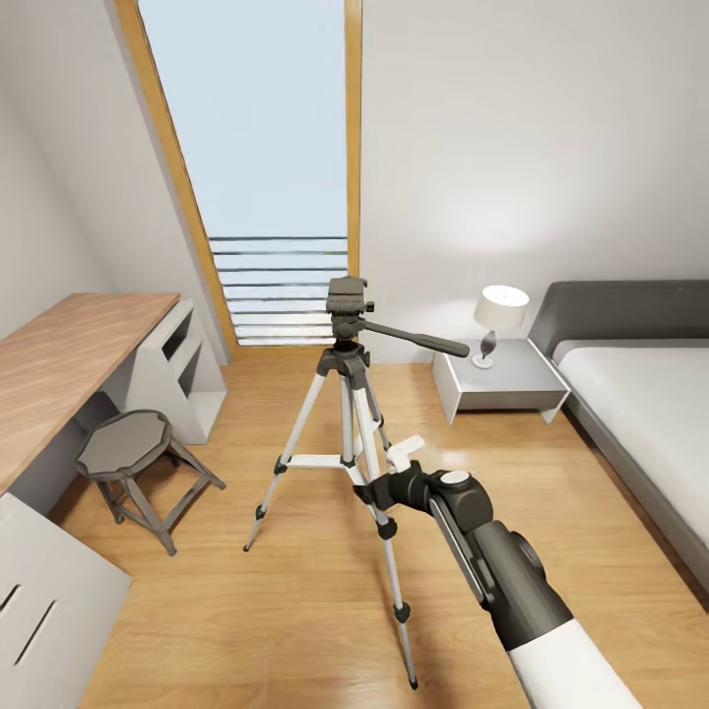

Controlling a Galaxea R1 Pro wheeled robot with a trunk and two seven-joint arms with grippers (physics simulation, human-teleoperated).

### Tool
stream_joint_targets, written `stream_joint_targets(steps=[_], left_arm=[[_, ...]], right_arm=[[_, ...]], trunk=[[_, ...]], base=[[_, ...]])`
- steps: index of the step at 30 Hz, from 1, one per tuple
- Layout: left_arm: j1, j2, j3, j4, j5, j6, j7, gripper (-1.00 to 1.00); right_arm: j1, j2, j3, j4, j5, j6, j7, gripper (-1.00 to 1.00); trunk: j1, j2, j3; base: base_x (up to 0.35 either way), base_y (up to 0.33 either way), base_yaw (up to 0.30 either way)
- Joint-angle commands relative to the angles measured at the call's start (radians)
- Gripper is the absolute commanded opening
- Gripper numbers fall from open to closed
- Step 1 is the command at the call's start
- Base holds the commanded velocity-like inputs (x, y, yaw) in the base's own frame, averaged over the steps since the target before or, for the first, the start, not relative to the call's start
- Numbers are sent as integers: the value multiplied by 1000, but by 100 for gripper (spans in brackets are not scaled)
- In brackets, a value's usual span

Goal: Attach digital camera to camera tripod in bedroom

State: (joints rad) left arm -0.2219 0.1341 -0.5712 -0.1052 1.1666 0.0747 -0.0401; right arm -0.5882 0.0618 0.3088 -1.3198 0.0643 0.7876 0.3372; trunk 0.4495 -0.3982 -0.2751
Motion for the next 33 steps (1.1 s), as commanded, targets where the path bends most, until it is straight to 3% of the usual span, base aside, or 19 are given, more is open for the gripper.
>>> stream_joint_targets(steps=[1, 10, 20, 29, 33], left_arm=[[-1, 0, -4, -1, 5, 4, -3, -100], [-1, 0, -4, -1, 5, 3, -3, -100], [-1, -1, -4, -1, 5, 3, -3, -100], [-1, -1, -4, -1, 5, 4, -3, -100], [-1, -1, -4, -1, 5, 4, -3, -100]], right_arm=[[-1, 3, 0, -1, 7, 4, 1, 100], [-1, 31, -7, 0, 4, 1, -38, 100], [-1, 35, -54, 1, 2, -46, -44, 100], [-1, 35, -64, 12, 0, -58, -71, 100], [-1, 41, -65, 71, 2, -61, -83, 100]], trunk=[[1, -2, -2], [1, -2, -2], [1, -2, -2], [1, -2, -2], [1, -2, -2]], base=[[0, 0, 0], [92, 0, 0], [26, 0, 0], [2, 0, 0], [0, 0, 0]])
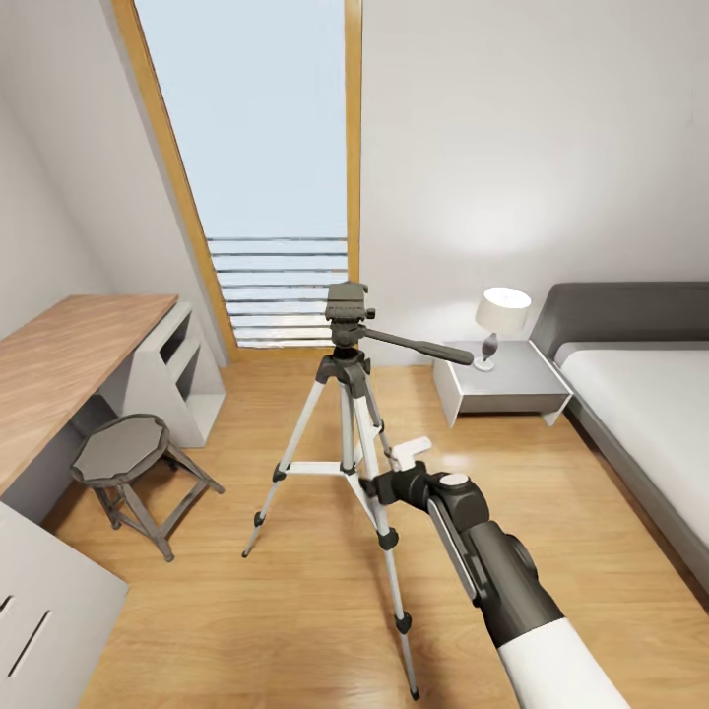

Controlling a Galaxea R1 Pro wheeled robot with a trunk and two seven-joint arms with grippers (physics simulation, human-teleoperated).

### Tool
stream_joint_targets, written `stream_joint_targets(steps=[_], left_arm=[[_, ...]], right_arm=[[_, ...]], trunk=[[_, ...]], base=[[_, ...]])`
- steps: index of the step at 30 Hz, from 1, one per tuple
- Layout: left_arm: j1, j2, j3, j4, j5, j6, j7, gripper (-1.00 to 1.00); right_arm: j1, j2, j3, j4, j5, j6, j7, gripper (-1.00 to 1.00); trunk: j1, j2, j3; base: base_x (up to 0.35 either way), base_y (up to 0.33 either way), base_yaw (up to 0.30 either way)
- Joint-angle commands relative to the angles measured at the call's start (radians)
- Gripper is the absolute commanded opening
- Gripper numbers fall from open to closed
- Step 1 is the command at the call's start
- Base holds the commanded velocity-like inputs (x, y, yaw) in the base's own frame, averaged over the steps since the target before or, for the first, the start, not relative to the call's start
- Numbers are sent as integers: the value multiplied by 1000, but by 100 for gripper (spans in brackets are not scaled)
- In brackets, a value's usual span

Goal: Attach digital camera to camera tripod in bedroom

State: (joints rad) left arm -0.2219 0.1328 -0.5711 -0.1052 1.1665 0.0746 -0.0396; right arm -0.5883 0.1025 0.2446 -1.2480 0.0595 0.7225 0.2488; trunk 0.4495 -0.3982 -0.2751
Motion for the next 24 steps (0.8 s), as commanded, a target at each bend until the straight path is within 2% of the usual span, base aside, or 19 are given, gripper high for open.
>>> stream_joint_targets(steps=[1, 10, 24], left_arm=[[-1, 1, -4, -1, 5, 4, -3, -100], [-1, -1, -4, -1, 4, 4, -3, -100], [-1, -4, -4, -1, 5, 3, -3, -100]], right_arm=[[-1, 1, -1, 2, 7, 4, 5, 100], [-1, 14, -1, 16, 7, 3, 4, 100], [-1, 17, -1, 19, 8, -7, 3, 100]], trunk=[[1, -2, -2], [1, -2, -2], [1, -2, -2]], base=[[0, 0, 0], [0, 0, 0], [58, 0, 0]])
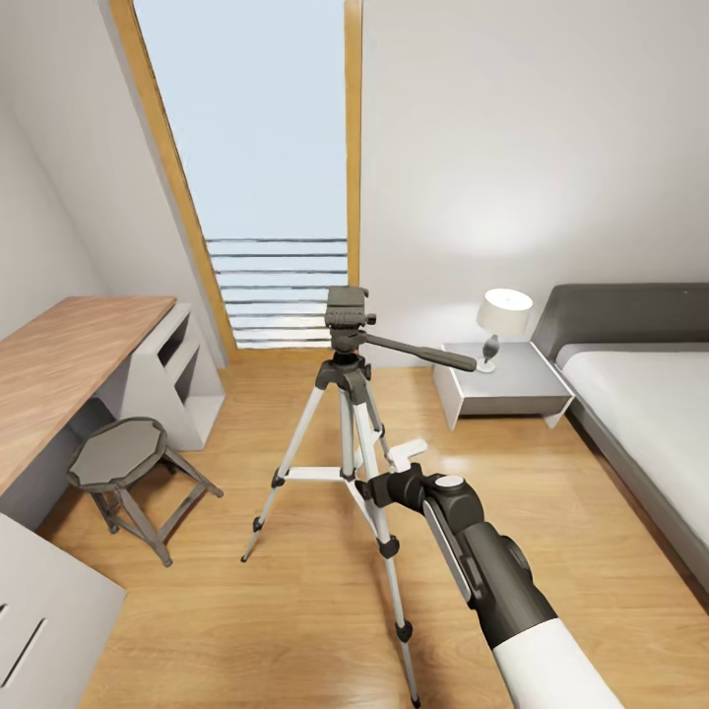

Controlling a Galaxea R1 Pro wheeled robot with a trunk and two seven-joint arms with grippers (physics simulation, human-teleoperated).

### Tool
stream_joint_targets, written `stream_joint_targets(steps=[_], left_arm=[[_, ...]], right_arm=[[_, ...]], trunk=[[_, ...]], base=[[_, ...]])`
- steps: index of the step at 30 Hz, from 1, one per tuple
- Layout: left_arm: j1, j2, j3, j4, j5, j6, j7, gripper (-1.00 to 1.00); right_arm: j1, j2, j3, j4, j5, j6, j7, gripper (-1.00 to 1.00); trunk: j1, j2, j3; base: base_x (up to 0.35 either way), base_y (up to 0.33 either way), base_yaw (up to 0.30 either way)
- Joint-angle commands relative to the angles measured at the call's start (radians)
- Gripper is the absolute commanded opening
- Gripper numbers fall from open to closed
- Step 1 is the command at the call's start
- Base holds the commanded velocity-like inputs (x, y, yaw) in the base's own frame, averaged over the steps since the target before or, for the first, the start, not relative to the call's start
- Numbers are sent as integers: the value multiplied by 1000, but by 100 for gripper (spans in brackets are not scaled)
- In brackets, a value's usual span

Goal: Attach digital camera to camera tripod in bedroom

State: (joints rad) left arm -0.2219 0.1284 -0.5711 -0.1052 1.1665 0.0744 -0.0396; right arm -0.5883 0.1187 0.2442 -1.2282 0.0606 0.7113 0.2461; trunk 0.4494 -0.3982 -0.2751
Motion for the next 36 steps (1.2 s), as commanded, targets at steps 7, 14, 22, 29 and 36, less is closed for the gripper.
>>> stream_joint_targets(steps=[7, 14, 22, 29, 36], left_arm=[[-1, 1, -4, -1, 5, 4, -4, -100], [-1, 1, -4, -1, 5, 4, -4, -100], [-1, 0, -5, -1, 4, 4, -4, -100], [-1, 0, -5, -1, 4, 4, -4, -100], [-1, 0, -6, -1, 4, 4, -4, -100]], right_arm=[[-1, 1, -2, 0, 6, -47, -2, 100], [-1, 12, 2, 63, 4, -67, -31, 100], [-1, 56, 1, 117, 8, -115, -38, 100], [-1, 56, 1, 125, 8, -154, -39, 100], [-11, 56, 1, 197, 8, -243, -94, 100]], trunk=[[1, -2, -2], [1, -2, -2], [1, -2, -2], [1, -2, -2], [1, -2, -2]], base=[[7, 0, 0], [0, 0, 0], [0, 0, 0], [0, 0, 0], [0, 0, 0]])
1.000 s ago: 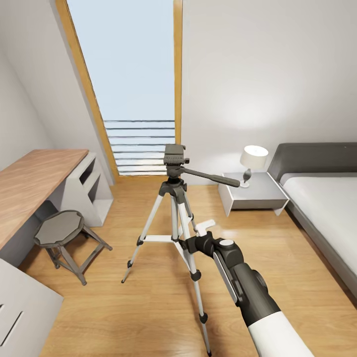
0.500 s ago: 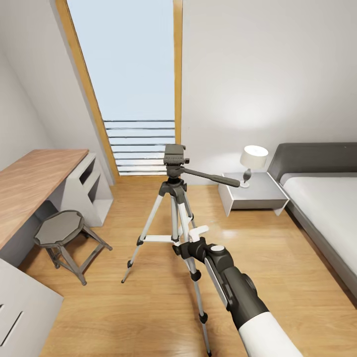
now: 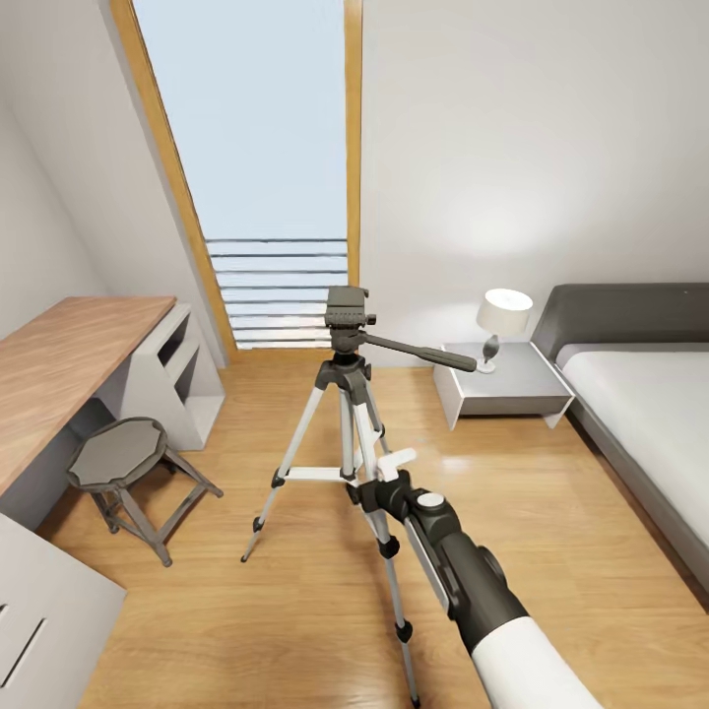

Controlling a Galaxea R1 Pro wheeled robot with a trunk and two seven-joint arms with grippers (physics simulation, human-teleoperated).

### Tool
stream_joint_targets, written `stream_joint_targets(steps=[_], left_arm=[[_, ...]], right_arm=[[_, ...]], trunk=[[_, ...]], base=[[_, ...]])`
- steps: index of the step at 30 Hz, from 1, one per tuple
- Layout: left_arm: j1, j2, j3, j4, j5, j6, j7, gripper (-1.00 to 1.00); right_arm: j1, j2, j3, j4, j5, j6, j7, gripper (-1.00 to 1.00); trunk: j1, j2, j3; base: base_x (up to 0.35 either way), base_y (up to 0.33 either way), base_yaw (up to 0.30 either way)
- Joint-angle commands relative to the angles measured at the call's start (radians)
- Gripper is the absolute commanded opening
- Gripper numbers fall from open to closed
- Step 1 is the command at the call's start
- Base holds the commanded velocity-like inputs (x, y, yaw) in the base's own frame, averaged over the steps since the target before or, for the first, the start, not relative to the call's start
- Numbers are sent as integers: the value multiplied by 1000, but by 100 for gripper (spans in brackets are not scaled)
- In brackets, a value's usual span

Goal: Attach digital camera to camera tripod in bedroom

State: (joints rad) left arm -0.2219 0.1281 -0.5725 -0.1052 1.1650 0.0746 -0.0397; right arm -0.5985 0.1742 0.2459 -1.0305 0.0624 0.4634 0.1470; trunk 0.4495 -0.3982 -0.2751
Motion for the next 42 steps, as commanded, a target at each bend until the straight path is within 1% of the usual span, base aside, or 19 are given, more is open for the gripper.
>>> stream_joint_targets(steps=[1, 4, 7, 19, 37, 42], left_arm=[[-1, 0, -4, -1, 5, 4, -3, -100], [-1, 0, -4, -1, 5, 4, -3, -100], [-1, 0, -4, -1, 5, 4, -4, -100], [-1, 1, -4, -1, 5, 4, -4, -100], [-1, 1, -4, -1, 5, 4, -4, -100], [-1, 0, -4, -1, 5, 4, -3, -100]], right_arm=[[-2, 0, -1, 10, 6, -6, -6, 100], [-6, 0, -1, 45, 6, -45, -48, 100], [-7, 0, -1, 55, 7, -59, -61, 100], [-7, 0, 1, 62, 15, -96, -71, 100], [-7, 0, 1, 65, 16, -103, -73, 100], [-7, 0, 2, 65, 17, -141, -89, 100]], trunk=[[0, -2, -2], [0, -2, -2], [0, -2, -2], [0, -2, -2], [0, -2, -2], [0, -2, -2]], base=[[0, 0, 0], [0, 0, 0], [0, 0, 0], [0, 0, 0], [0, 0, 0], [0, 0, 0]])
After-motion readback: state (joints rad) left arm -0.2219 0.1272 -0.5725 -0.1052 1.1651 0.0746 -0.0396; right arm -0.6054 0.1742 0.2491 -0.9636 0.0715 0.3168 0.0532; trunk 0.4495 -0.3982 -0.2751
